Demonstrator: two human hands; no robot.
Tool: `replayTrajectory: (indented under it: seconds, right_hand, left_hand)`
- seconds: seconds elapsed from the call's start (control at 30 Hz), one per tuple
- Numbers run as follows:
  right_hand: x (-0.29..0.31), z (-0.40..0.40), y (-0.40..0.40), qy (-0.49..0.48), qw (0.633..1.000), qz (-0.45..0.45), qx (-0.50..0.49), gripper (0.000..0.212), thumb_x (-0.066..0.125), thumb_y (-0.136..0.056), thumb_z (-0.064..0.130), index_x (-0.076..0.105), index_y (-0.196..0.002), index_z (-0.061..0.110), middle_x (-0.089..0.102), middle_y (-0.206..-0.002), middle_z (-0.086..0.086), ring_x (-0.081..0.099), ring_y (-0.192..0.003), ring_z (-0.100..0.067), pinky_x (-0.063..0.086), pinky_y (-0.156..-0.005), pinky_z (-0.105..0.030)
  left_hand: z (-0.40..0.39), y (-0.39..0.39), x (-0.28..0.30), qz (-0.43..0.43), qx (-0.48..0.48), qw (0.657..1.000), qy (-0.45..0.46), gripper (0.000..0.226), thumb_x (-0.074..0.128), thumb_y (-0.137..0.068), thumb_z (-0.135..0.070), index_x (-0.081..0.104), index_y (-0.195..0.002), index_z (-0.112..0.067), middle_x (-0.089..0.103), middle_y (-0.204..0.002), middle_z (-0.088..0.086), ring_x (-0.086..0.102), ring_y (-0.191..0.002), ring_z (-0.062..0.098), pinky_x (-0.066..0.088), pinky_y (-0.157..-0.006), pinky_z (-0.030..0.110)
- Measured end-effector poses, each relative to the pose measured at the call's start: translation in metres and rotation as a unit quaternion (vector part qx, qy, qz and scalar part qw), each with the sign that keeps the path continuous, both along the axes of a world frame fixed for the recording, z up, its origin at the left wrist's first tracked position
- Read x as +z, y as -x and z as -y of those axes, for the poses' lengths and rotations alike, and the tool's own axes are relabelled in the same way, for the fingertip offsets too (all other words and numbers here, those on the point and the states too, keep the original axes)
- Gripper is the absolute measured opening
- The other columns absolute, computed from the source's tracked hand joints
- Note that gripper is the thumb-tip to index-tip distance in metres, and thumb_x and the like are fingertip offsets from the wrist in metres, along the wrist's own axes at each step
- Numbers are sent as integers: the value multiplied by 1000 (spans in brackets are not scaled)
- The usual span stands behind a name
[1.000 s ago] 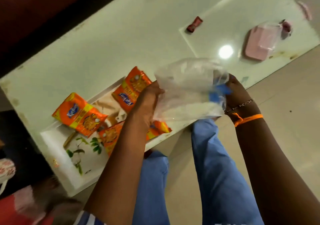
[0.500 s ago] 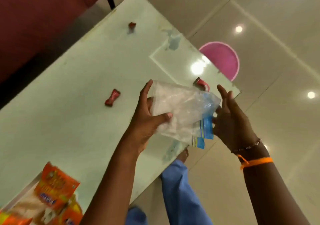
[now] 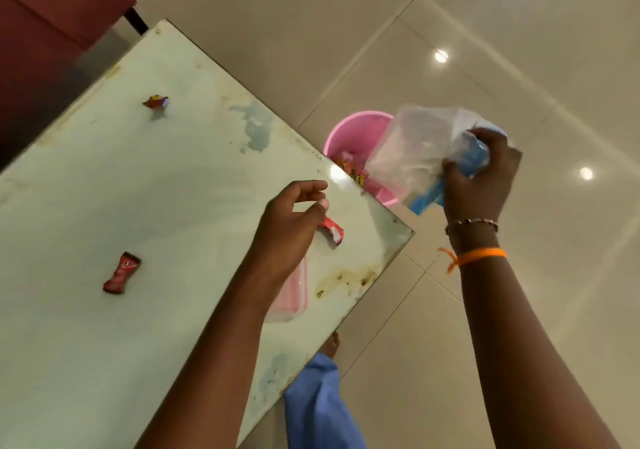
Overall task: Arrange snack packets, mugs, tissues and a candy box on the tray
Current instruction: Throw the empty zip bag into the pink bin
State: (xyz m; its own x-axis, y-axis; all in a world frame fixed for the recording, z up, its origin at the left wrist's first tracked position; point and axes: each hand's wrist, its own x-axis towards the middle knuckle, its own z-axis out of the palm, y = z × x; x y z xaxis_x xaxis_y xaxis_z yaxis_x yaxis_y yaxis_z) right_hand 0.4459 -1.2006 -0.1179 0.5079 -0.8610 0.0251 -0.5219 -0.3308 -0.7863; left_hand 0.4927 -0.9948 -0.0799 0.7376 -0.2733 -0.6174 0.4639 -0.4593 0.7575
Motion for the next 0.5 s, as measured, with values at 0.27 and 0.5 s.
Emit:
replayTrajectory:
  seconds: [0.27, 0.5]
  right_hand:
    - [-93, 16, -57, -91, 970, -185, 125, 49, 51, -76, -5, 50, -124, 5, 28, -137, -22, 51, -113, -33, 37, -92, -18]
    - [-112, 22, -65, -122, 920, -292, 231, 48, 55, -84, 5, 50, -131, 15, 44, -143, -10, 42, -130, -26, 30, -103, -22]
  left_hand:
    - [2, -4, -21, -2, 13, 1000, -28, 23, 52, -91, -20, 62, -86, -40, 64, -102, -12, 65, -93, 8, 51, -88, 29]
    - [-1, 2, -25, -12, 43, 999, -17, 21, 50, -92, -16, 63, -93, -33, 65, -106, -1, 62, -102, 18, 50, -92, 33]
